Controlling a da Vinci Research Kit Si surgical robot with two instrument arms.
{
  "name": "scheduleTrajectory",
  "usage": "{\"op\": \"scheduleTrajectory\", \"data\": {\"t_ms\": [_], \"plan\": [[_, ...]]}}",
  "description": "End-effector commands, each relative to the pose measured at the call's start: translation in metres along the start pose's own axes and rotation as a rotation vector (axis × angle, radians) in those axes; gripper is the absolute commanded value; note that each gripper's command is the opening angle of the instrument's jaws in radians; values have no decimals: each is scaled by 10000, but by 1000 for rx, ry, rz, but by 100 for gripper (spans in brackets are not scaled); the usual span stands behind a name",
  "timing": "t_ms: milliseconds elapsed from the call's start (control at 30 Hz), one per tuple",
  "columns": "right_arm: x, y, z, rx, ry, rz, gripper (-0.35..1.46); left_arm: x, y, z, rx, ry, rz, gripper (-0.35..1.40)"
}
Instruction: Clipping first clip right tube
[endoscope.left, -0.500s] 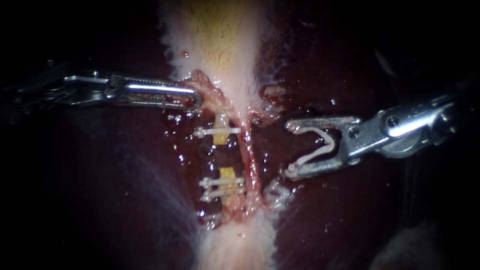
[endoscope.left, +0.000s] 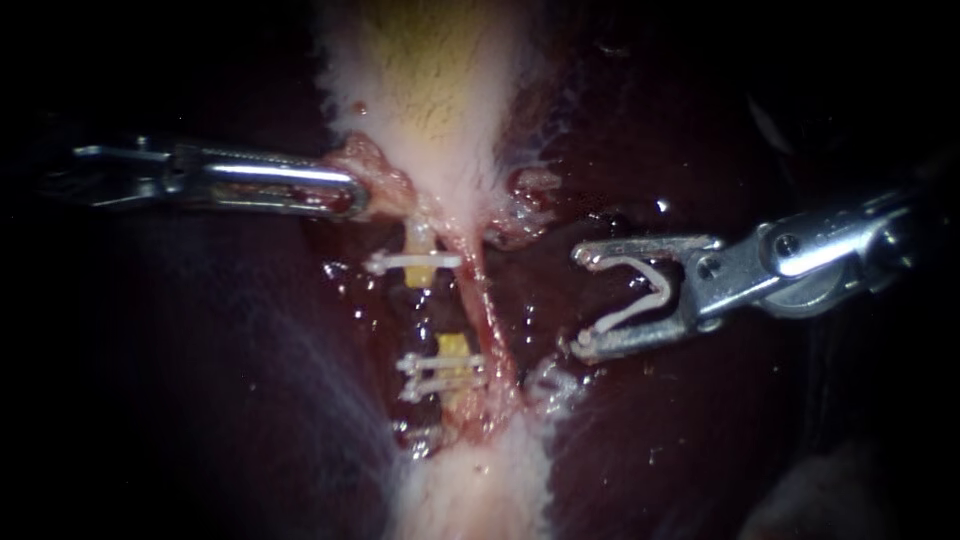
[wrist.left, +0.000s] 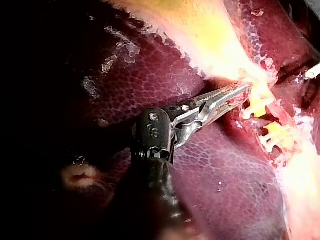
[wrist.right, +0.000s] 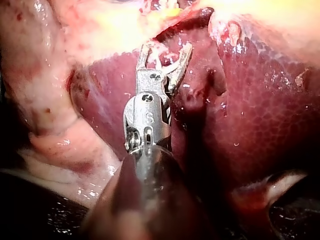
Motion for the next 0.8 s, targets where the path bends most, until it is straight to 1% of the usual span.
{"op": "scheduleTrajectory", "data": {"t_ms": [33,133,333,400,633,800], "plan": [[0,0,0,0,0,0,50,0,2,-1,-4,5,2,-35],[0,0,0,0,0,0,50,-1,5,-4,-4,5,2,-35],[0,0,5,13,0,-1,50,-2,5,-10,-4,4,2,-35],[-1,-2,11,27,-1,-10,50,-2,5,-11,-5,7,2,-35],[-11,-5,43,68,-9,44,49,-2,5,-11,-2,8,2,-35],[-12,2,68,83,-15,87,49,-2,5,-11,-2,8,2,-35]]}}
